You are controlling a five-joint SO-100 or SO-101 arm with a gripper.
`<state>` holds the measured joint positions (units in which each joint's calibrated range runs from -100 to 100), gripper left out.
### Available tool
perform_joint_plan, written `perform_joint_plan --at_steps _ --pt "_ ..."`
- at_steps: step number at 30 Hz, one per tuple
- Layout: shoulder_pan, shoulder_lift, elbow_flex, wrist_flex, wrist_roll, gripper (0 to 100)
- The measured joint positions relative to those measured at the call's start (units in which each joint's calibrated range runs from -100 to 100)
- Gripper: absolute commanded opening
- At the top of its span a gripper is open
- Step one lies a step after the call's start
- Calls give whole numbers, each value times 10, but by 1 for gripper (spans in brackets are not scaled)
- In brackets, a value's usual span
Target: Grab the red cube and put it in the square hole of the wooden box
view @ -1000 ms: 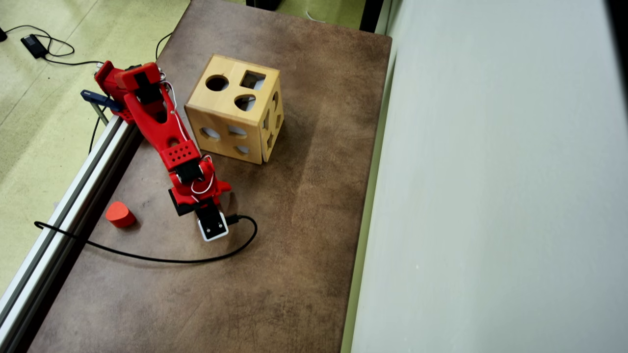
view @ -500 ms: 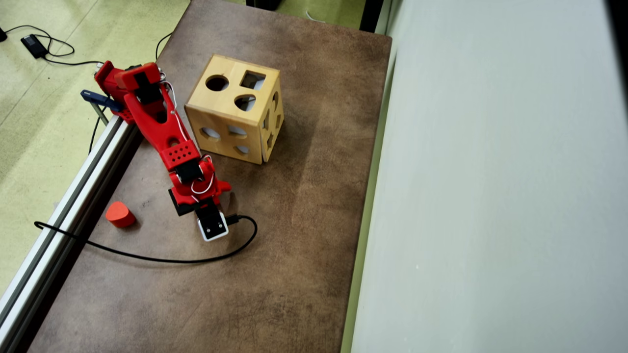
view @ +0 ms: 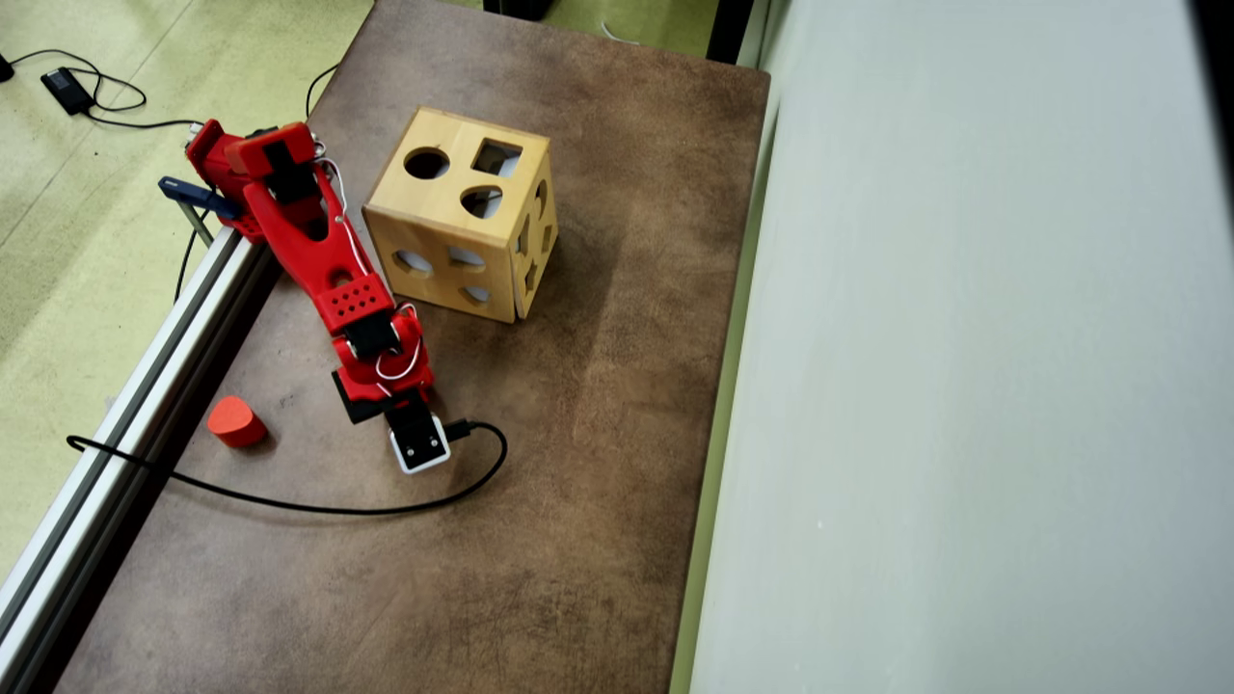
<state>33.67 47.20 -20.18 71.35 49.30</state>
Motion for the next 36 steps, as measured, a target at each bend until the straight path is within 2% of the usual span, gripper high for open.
perform_joint_plan --at_steps 6,12,24,31,36 --pt "0 0 0 8 0 2" --pt "6 -38 0 103 -21 2" --pt "1 -286 0 249 -160 2" --pt "-1 -427 0 260 -246 2" --pt "-40 -467 1 260 -301 2"
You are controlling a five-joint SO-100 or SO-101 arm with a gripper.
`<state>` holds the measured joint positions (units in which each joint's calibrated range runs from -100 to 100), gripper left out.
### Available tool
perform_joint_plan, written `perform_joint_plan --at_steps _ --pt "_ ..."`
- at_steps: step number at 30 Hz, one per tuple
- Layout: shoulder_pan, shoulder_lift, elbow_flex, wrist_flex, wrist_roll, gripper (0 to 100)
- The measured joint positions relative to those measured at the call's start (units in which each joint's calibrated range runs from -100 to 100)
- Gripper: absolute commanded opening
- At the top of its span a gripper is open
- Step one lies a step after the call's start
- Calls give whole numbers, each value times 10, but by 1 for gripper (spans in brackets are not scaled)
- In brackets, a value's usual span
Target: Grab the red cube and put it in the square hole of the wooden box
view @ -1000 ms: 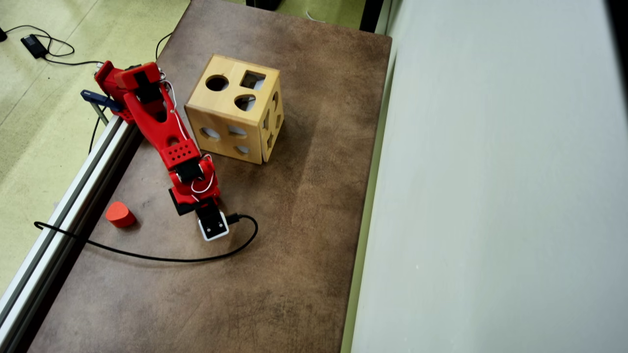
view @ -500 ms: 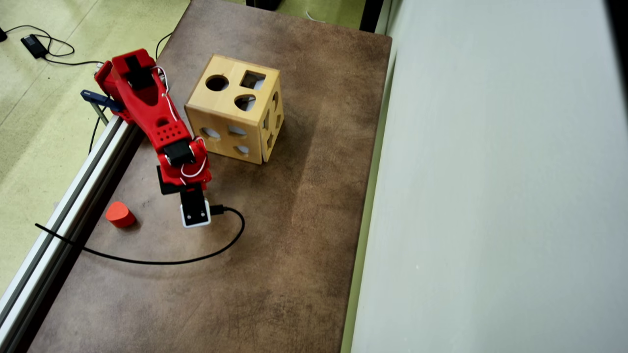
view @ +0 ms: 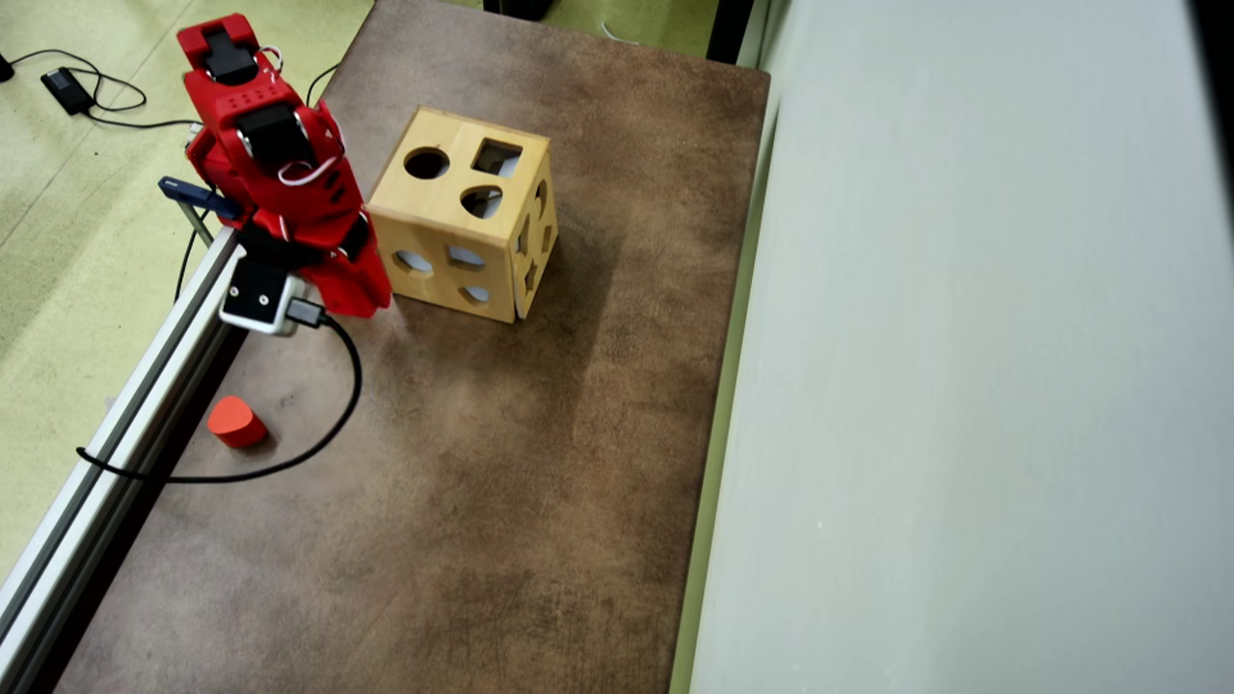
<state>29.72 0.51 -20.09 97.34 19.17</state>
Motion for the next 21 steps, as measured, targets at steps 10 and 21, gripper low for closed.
perform_joint_plan --at_steps 10,21 --pt "-137 -87 0 0 -120 2" --pt "-308 -88 0 0 -197 2"
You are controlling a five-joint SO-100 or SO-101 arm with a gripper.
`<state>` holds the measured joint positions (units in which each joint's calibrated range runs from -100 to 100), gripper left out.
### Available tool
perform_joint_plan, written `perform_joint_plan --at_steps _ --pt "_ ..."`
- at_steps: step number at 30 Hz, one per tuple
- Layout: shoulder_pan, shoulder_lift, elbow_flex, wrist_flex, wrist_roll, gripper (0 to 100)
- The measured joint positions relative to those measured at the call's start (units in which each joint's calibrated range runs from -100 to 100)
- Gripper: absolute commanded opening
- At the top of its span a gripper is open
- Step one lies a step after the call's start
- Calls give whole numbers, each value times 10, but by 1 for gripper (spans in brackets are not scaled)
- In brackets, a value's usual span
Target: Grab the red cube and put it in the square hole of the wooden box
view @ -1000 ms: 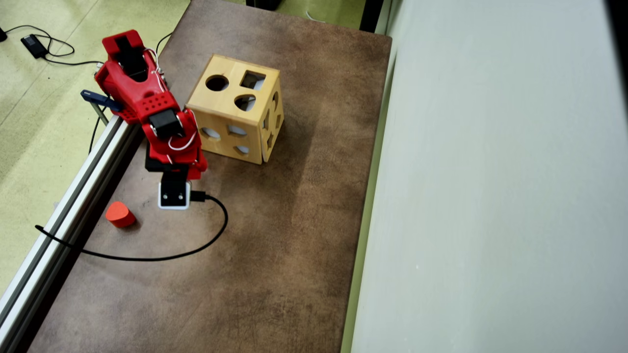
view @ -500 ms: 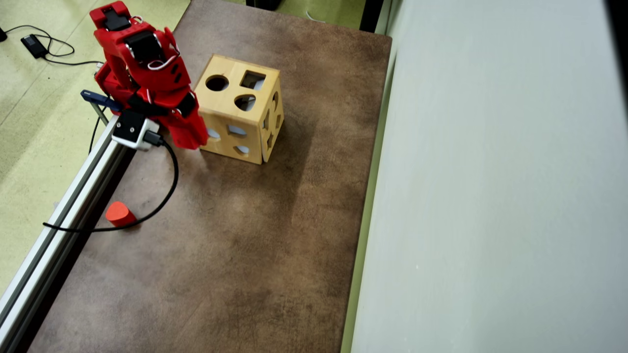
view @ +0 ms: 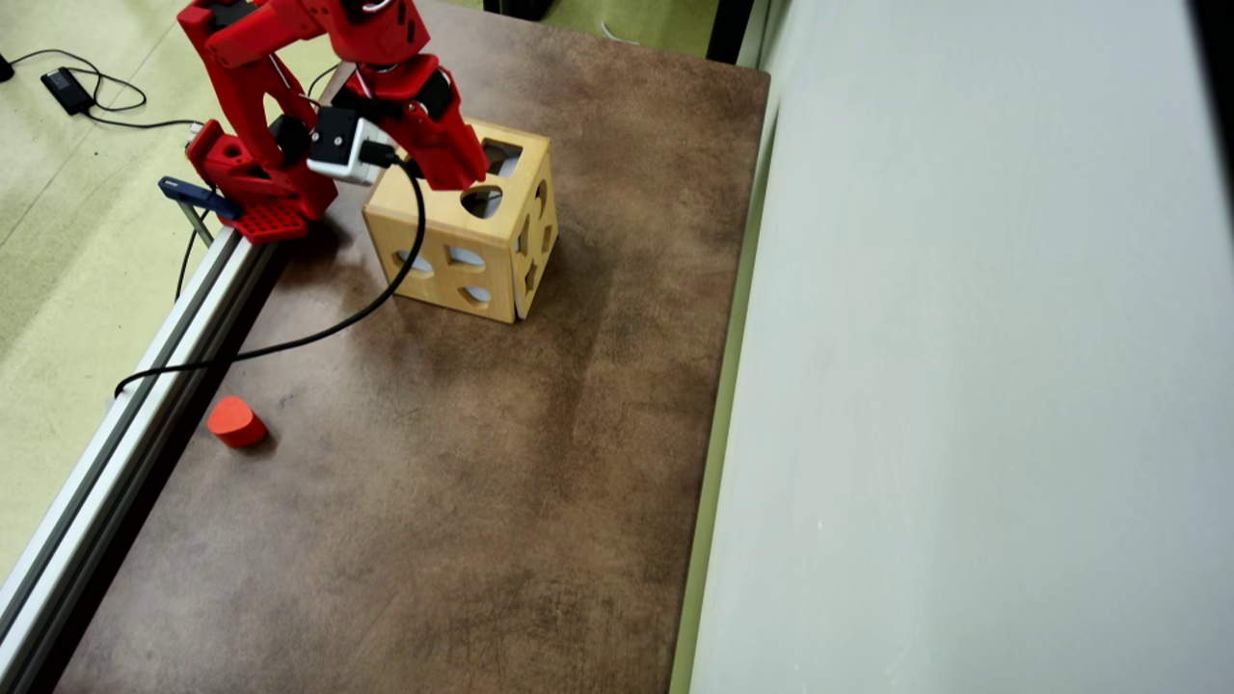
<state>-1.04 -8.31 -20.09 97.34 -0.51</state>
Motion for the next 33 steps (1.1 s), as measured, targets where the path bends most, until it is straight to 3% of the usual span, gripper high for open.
perform_joint_plan --at_steps 13,33 --pt "-63 47 59 0 -57 2" --pt "-80 47 86 0 -56 2"
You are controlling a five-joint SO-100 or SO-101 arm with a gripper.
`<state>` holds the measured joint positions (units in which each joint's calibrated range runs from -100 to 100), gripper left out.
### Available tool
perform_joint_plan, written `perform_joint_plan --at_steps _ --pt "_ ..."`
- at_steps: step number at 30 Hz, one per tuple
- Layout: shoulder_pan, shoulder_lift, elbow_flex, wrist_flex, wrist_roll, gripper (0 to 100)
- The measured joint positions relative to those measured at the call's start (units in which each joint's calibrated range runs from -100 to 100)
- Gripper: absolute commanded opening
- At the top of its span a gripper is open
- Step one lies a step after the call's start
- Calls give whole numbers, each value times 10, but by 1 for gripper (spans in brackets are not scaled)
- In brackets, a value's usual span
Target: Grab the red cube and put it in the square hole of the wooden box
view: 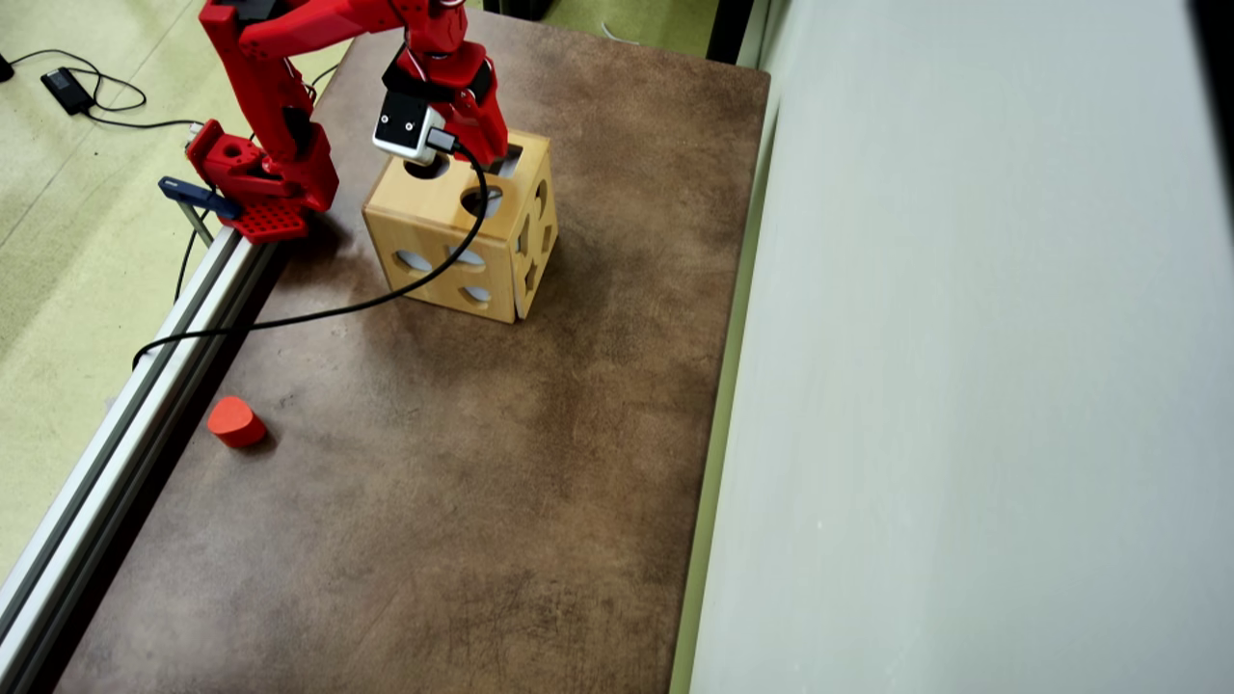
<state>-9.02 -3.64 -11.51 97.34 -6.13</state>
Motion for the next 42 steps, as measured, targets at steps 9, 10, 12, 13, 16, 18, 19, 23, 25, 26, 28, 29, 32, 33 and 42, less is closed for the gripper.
perform_joint_plan --at_steps 9,10,12,13,16,18,19,23,25,26,28,29,32,33,42 --pt "0 0 3 -16 23 2" --pt "0 0 3 -20 23 2" --pt "0 0 3 -27 23 2" --pt "0 2 3 -28 23 2" --pt "-14 25 3 -36 23 2" --pt "-26 38 3 -40 23 2" --pt "-30 42 3 -40 23 2" --pt "-40 55 3 -40 23 2" --pt "-41 58 3 -40 23 2" --pt "-41 59 3 -40 23 2" --pt "-41 60 3 -40 23 2" --pt "-41 60 3 -40 23 2" --pt "-40 61 3 -40 23 2" --pt "-40 61 3 -40 23 2" --pt "-40 61 5 -40 13 2"
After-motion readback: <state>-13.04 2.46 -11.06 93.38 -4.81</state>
